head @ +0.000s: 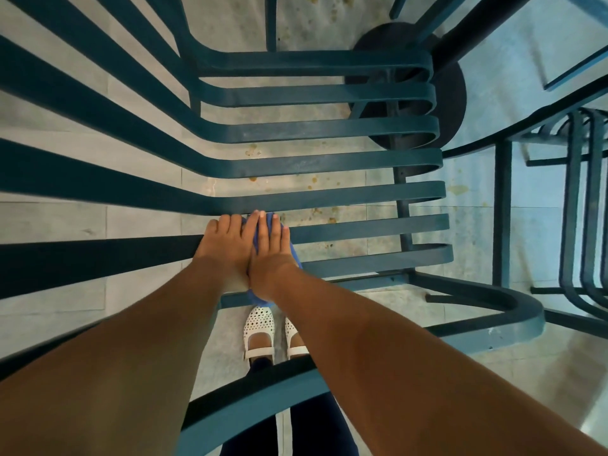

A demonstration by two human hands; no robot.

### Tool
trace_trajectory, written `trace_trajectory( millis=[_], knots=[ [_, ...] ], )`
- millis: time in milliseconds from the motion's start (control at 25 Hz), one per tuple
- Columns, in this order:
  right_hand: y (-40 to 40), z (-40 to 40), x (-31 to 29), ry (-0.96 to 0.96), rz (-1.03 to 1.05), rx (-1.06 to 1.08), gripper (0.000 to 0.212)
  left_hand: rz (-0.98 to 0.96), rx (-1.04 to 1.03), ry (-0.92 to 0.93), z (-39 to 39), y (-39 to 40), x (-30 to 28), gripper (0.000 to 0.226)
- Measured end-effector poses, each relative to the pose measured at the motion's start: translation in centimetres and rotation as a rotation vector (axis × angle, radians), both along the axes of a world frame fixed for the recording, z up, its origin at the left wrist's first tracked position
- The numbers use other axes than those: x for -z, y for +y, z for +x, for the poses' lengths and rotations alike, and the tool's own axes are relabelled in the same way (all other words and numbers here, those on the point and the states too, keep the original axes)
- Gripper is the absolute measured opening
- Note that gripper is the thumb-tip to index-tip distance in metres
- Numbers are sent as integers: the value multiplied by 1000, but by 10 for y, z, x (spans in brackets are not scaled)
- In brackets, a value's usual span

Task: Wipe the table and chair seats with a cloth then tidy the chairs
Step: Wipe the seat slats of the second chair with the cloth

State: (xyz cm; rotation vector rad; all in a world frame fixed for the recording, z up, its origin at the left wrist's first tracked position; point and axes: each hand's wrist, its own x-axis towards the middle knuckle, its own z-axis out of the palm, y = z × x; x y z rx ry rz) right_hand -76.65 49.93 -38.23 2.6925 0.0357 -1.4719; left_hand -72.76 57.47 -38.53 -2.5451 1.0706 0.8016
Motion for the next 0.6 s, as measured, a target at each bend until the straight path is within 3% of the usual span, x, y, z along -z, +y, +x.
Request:
trace_trajectory(
  millis=[120, 360, 600],
  knots=[
    [-17, -5, 4, 0, 28, -91, 110, 38, -136, 40, -9, -7, 5, 118],
    [-68, -15, 0, -7, 74, -1, 101, -119, -367, 171, -11, -12, 12, 117],
    [-135, -35, -8, -7, 4, 131, 100, -159, -366, 210, -29, -67, 20, 119]
  ],
)
